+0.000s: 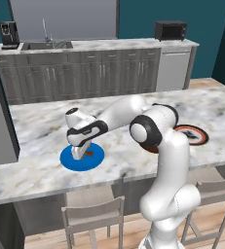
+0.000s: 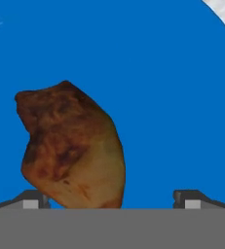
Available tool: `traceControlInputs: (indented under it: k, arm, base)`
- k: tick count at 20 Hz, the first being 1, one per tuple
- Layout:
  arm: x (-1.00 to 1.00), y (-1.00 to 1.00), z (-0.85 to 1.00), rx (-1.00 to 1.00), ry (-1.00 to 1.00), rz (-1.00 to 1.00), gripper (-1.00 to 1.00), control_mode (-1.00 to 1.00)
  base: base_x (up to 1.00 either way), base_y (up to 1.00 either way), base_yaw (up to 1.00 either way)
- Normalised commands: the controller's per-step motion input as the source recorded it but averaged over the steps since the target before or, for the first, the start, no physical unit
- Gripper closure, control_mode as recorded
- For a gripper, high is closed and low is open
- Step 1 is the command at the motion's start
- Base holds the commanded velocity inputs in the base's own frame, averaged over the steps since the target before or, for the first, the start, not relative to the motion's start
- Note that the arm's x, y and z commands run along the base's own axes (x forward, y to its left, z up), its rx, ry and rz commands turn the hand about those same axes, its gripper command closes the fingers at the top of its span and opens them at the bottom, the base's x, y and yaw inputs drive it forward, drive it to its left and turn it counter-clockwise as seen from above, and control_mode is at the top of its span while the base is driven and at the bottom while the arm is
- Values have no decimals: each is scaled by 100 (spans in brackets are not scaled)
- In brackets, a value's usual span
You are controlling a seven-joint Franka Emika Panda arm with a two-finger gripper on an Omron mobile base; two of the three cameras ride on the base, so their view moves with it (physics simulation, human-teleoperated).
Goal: Pick the chicken drumstick and tomato from their plates and place them in the bowl. Then put the bowl in the fridge.
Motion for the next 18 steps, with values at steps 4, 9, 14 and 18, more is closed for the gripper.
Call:
traceControlInputs:
  k: [4,9,14,18]
  arm:
    - [0,0,-18,1,0,0,-100,-100]
    - [0,-1,-11,0,0,-1,100,-100]
    - [-14,-14,-7,0,0,-2,100,-100]
    - [-22,-22,-4,0,0,0,100,-100]
  base:
    - [0,0,0]
    - [0,0,0]
    - [0,0,0]
    - [0,0,0]
